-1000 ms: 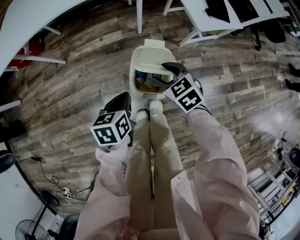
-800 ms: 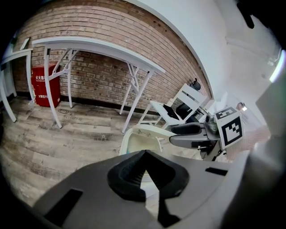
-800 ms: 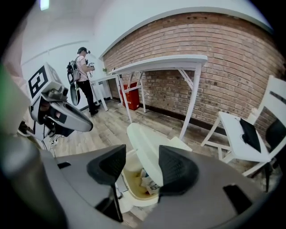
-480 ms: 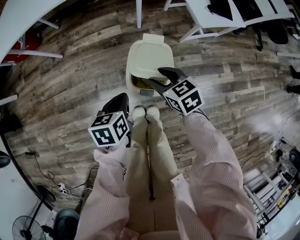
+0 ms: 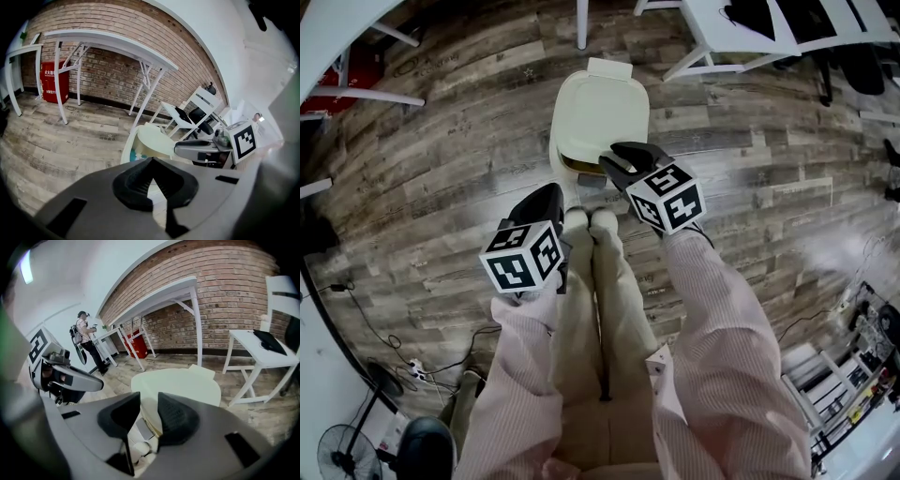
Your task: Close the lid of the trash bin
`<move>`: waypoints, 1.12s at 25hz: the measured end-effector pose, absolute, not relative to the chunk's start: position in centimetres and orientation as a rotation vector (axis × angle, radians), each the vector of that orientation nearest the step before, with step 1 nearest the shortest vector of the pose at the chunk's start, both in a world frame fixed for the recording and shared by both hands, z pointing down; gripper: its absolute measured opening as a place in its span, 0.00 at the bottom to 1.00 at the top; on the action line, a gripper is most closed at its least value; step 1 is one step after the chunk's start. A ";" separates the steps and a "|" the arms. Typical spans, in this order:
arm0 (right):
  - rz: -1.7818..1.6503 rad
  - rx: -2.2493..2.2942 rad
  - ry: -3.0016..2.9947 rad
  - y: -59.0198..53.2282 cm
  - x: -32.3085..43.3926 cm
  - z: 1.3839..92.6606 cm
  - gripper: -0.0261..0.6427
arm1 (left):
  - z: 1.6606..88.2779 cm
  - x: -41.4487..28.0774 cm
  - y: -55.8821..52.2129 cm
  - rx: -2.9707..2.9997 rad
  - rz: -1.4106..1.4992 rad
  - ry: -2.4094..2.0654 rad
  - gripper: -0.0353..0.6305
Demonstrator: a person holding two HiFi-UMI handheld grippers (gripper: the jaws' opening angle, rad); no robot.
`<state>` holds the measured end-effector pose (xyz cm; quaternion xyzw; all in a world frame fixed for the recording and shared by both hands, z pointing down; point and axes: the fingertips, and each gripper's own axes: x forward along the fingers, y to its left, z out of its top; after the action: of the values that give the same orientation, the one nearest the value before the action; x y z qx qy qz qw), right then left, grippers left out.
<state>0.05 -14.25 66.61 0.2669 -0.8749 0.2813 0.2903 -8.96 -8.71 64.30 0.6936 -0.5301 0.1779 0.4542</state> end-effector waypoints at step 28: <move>0.760 0.754 -2.269 -11.7 -0.6 75.8 0.04 | 71.6 -8.9 -7.9 1.698 0.450 -1.295 0.04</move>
<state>-0.58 -11.67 75.82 0.2855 -0.8595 0.2879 0.3114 -8.86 -7.91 71.65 0.6902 -0.5265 0.1831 0.4614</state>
